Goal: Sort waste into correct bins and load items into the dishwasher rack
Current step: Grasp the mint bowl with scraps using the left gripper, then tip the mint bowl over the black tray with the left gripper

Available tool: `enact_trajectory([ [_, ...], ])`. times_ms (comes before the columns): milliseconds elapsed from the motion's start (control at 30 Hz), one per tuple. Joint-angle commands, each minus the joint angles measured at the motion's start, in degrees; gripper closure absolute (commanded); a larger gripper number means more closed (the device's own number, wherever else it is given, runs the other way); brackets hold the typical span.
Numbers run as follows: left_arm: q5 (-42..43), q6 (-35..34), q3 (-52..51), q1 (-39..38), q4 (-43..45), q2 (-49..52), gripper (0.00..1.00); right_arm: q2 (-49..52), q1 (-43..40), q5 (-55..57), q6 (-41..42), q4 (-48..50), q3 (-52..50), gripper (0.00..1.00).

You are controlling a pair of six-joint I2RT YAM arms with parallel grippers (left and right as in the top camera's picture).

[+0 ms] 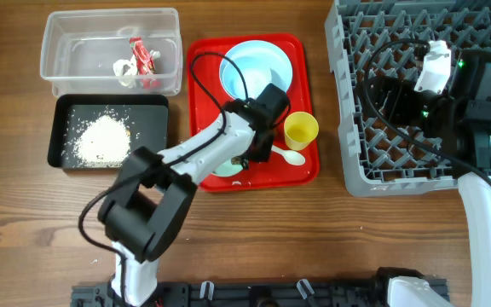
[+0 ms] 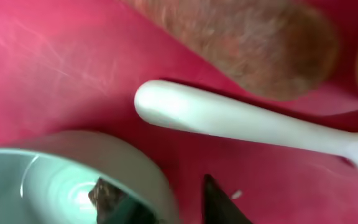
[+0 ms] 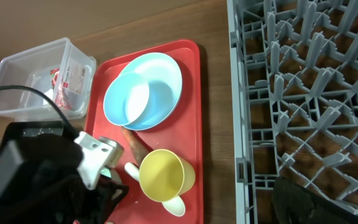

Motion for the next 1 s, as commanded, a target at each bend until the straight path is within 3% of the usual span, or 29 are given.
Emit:
enact_trajectory([
  [0,-0.8,-0.3,0.9,0.1,0.1,0.9,0.93,0.5,0.4,0.2,0.4,0.0,0.9,0.00],
  [133,-0.7,-0.3,1.0,1.6,-0.5,-0.7,0.96,0.5,0.4,0.2,0.4,0.1,0.9,0.00],
  [333,3.6,0.0,6.5,8.6,-11.5,-10.5,0.96,0.5,0.4,0.2,0.4,0.1,0.9,0.00],
  [567,36.3,14.6,6.4,31.5,-14.1,-17.1,0.96,0.5,0.4,0.2,0.3,0.4,0.9,0.00],
  [733,59.9,30.1,2.8,50.6,-15.5,-12.3,0.96,0.5,0.4,0.2,0.3,0.4,0.9,0.00],
  [967,83.3,40.3,-4.1,64.4,-15.3,-3.0,0.96,0.5,0.4,0.2,0.3,0.4,0.9,0.00],
])
